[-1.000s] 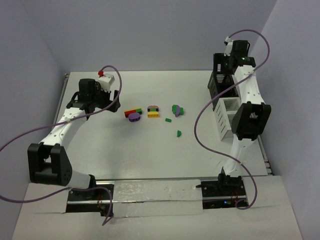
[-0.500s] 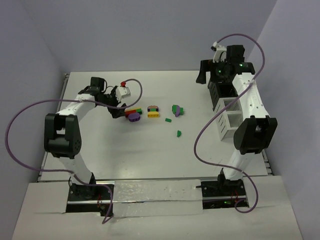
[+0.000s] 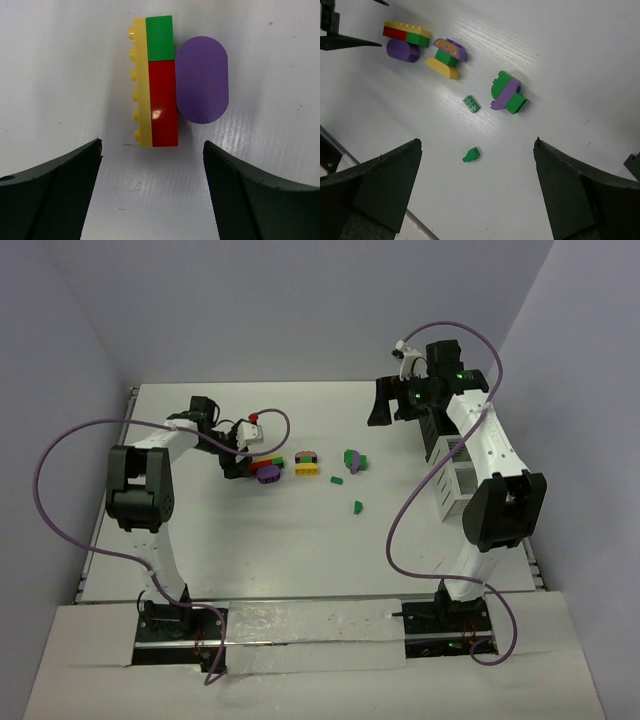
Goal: Sort the legos into containers by color
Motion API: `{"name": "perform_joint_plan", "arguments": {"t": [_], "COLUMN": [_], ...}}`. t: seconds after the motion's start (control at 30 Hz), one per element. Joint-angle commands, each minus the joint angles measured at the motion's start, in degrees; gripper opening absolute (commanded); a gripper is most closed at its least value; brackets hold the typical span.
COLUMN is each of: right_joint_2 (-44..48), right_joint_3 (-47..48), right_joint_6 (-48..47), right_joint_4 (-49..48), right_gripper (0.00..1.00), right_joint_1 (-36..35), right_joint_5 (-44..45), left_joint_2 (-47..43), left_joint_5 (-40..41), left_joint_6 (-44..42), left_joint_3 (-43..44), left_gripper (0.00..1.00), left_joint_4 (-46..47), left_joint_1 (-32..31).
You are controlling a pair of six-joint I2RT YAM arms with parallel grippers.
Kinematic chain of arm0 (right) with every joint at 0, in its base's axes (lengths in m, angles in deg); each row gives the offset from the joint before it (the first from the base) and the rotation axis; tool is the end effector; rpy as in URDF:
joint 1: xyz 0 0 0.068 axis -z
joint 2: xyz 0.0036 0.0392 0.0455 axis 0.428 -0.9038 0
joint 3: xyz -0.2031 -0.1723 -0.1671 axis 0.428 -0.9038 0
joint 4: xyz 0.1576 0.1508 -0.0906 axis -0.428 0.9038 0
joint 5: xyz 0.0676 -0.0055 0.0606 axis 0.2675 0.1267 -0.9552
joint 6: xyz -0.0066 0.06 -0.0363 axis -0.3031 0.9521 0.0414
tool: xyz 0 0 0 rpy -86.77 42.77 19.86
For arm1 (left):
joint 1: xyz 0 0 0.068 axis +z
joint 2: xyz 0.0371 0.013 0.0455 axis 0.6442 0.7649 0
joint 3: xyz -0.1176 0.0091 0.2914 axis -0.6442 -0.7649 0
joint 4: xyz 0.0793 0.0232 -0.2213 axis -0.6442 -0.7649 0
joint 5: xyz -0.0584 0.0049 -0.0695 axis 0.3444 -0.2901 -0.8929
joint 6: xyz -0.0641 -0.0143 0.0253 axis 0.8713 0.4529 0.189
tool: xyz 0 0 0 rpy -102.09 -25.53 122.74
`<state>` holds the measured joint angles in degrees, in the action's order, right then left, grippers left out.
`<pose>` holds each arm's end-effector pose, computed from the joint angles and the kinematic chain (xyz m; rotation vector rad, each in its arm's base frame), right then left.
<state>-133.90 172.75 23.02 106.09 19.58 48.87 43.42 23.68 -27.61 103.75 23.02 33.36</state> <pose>0.3696 0.0689 0.3803 -0.5168 2.3118 0.6898 0.3986 -0.0855 0.2112 1.5847 1.8420 -0.5789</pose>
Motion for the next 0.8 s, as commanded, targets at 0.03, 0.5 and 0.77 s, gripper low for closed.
{"name": "perform_joint_plan", "arguments": {"t": [0.03, 0.5, 0.77], "right_joint_2": [2.5, 1.5, 1.5], "right_joint_3": [-0.3, -0.5, -2.7], "right_joint_6": [0.7, 1.2, 2.0], "right_joint_4": [0.6, 1.3, 1.0], "right_gripper": [1.0, 1.0, 1.0], "right_joint_1": [-0.5, -1.9, -2.3], "right_joint_5": [-1.7, -2.8, -4.0], "left_joint_2": [0.3, 2.3, 2.3], "left_joint_5": [-1.2, -1.1, -0.2], "left_joint_6": [-2.2, -5.8, -6.9], "left_joint_3": [0.0, -0.3, -1.4], "left_gripper": [0.85, 0.74, 0.56], "left_joint_4": [3.1, 4.0, 4.3], "left_joint_1": [-1.0, -2.3, -3.5]}}
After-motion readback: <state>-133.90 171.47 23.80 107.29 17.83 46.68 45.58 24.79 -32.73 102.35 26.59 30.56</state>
